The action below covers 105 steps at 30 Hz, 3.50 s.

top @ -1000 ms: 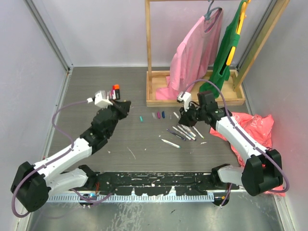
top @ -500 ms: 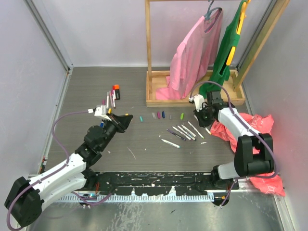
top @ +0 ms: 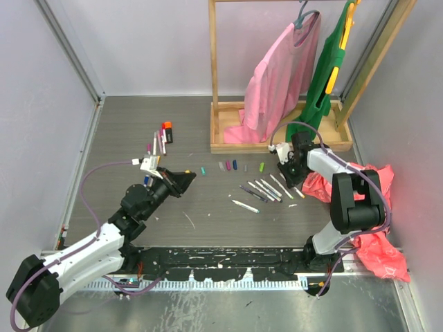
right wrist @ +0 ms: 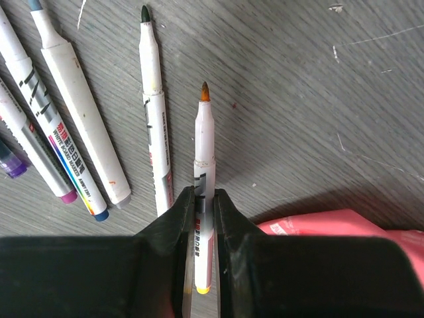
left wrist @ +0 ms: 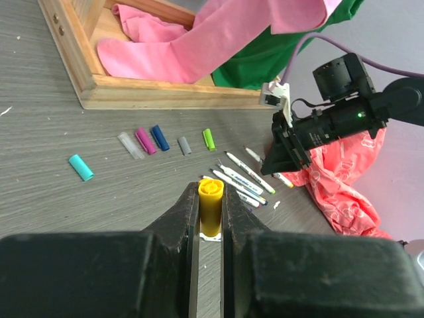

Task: Open the pen caps
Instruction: Open the pen cap from the pen, then place the pen at the center of the board, then place the pen cap at the center of the board.

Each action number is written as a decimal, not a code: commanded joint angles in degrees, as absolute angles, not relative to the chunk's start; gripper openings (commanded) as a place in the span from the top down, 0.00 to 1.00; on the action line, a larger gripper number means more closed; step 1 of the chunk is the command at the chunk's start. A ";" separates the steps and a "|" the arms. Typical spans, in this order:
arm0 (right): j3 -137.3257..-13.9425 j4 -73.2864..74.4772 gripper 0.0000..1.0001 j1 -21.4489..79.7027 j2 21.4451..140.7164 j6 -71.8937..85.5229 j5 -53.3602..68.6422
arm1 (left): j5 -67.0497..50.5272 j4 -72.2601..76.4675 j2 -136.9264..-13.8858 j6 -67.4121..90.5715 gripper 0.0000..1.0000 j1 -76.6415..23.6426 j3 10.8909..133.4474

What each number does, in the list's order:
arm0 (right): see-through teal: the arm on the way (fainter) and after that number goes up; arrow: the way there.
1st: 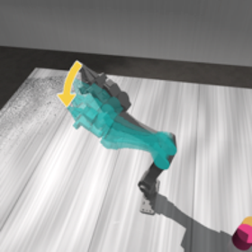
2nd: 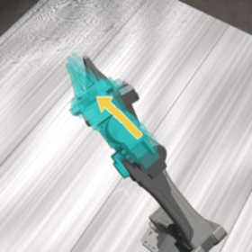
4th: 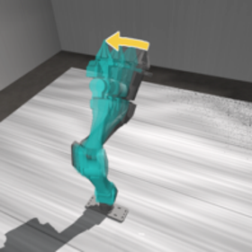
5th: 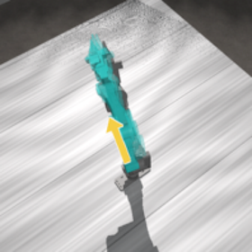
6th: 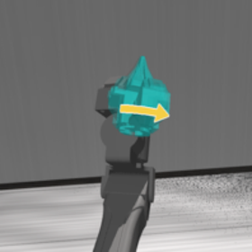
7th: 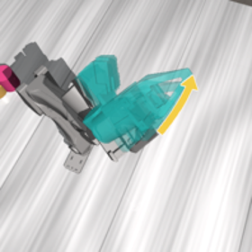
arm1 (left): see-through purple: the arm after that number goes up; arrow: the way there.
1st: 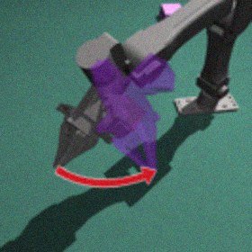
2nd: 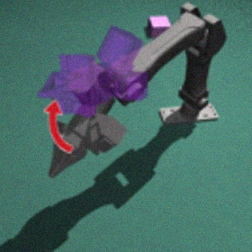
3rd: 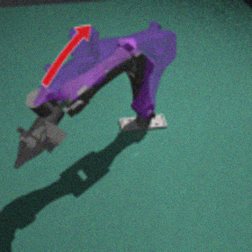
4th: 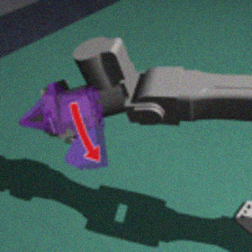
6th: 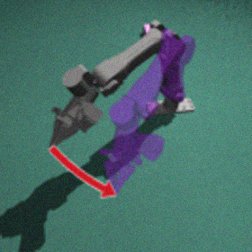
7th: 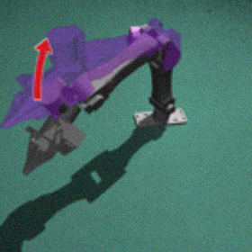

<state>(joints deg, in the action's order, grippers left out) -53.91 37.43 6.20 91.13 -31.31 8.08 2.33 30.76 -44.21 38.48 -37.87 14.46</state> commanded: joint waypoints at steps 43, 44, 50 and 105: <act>-56.74 36.32 0.62 5.81 83.94 -28.58 10.34 | -4.14 49.03 -70.99 44.47 1.00 -49.37 26.22; -56.63 36.16 0.63 5.80 83.06 -28.58 10.78 | -3.71 49.23 -72.13 44.47 1.00 -50.11 27.29; -55.08 32.77 0.62 5.41 76.07 -27.86 10.86 | 3.44 49.54 -85.11 46.11 1.00 -54.73 35.07; -48.01 18.63 0.59 4.39 60.43 -23.18 -1.49 | 18.64 -18.16 -141.65 58.35 0.73 -55.95 116.12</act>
<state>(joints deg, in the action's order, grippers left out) -47.88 21.43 4.62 61.45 -23.59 -1.26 19.25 -16.97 -140.31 59.09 -56.34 113.97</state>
